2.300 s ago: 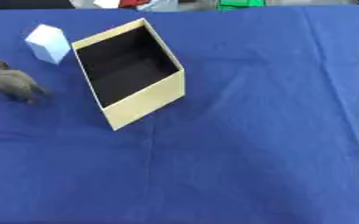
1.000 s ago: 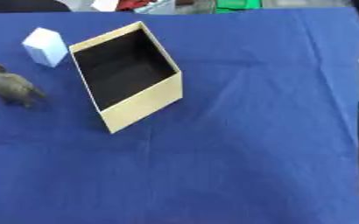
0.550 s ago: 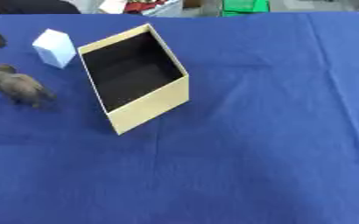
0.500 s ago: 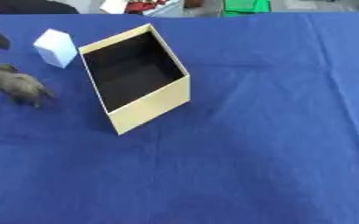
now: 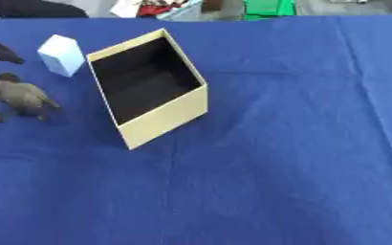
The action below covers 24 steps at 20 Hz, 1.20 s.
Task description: Pick up objects on the table and place them in the box.
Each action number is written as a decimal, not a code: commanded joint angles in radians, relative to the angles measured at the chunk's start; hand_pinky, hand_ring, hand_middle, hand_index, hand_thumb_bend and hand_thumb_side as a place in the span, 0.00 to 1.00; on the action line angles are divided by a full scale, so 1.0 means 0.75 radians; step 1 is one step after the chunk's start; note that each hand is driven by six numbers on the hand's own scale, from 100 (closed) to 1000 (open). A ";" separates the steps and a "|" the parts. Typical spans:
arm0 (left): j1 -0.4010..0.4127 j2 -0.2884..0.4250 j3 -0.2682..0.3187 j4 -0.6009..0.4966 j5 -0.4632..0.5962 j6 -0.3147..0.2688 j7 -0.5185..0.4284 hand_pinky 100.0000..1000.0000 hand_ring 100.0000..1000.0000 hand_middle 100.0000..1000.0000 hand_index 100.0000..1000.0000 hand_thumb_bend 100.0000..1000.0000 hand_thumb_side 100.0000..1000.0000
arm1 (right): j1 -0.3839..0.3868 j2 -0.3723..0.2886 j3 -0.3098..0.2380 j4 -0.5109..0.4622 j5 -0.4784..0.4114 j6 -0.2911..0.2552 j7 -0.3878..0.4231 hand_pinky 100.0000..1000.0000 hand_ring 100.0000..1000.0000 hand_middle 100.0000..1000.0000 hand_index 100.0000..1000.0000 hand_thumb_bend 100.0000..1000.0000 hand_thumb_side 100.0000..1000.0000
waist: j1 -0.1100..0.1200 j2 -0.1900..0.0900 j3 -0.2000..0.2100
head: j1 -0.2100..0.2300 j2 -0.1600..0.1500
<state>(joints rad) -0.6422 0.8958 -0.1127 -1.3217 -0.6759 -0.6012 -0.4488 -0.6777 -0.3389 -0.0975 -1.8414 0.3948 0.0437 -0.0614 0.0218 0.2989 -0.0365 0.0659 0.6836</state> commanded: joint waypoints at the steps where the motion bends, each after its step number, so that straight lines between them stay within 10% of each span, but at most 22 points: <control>1: -0.036 0.024 0.008 0.028 -0.017 -0.005 0.014 0.80 0.83 0.82 0.95 0.43 0.36 | -0.022 -0.014 -0.001 -0.014 -0.006 -0.004 0.004 0.86 0.94 0.73 0.94 0.00 0.77 | 0.001 -0.023 -0.001 | 0.006 -0.018; 14: -0.077 -0.006 -0.011 0.110 -0.157 -0.009 0.066 0.80 0.84 0.83 0.92 0.47 0.36 | -0.029 -0.016 -0.001 -0.011 -0.016 -0.005 0.005 0.86 0.94 0.73 0.94 0.00 0.77 | 0.002 -0.011 -0.012 | 0.016 -0.026; 24: -0.083 -0.031 -0.018 0.164 -0.198 -0.010 0.082 0.78 0.82 0.78 0.85 0.23 0.27 | -0.032 -0.018 -0.004 -0.007 -0.025 -0.004 0.001 0.86 0.95 0.73 0.95 0.00 0.77 | -0.001 -0.001 -0.018 | 0.021 -0.032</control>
<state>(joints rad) -0.6873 0.8508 -0.1314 -1.1950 -0.8198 -0.6087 -0.3917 -0.6836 -0.3388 -0.0974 -1.8410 0.3838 0.0420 -0.0597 0.0215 0.3150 -0.0494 0.0781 0.6715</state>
